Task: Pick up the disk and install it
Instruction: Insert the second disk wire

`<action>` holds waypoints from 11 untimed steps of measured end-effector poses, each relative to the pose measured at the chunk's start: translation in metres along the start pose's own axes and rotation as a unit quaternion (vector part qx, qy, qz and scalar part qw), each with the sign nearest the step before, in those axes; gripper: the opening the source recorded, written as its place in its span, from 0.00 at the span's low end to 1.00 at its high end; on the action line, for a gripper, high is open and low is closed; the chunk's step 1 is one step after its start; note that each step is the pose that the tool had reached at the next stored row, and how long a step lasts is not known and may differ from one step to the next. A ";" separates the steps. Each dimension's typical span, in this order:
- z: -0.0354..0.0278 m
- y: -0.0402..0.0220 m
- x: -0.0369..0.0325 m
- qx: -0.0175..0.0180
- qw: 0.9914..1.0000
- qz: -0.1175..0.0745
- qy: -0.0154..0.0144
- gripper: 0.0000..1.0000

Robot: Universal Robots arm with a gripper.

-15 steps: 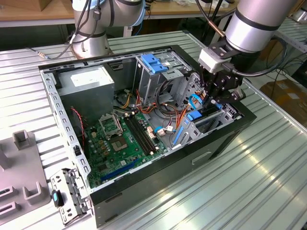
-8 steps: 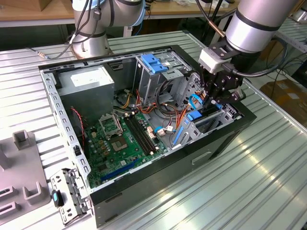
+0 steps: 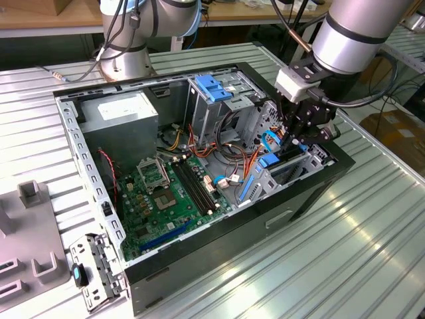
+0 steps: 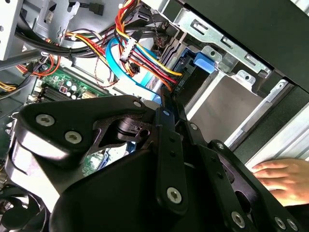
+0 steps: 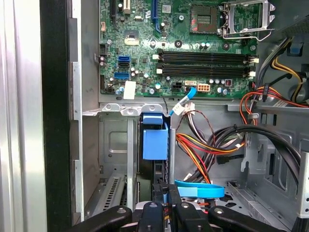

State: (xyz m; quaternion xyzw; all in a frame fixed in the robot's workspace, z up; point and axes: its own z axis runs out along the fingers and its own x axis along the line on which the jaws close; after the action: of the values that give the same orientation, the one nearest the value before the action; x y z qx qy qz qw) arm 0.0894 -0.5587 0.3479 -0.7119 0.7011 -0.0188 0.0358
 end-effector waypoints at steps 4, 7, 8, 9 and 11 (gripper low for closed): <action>0.0008 0.0001 0.0000 0.000 1.000 0.000 0.000 0.16; 0.0017 0.0001 0.0001 0.000 1.000 0.000 -0.001 0.16; 0.0022 0.0002 0.0002 0.000 1.000 0.000 -0.001 0.16; 0.0029 0.0003 0.0002 0.000 1.000 0.000 -0.002 0.16; 0.0043 0.0004 0.0004 0.000 1.000 0.000 -0.004 0.16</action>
State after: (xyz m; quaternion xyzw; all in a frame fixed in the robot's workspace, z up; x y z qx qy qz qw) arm 0.0894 -0.5591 0.3436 -0.7118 0.7012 -0.0157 0.0388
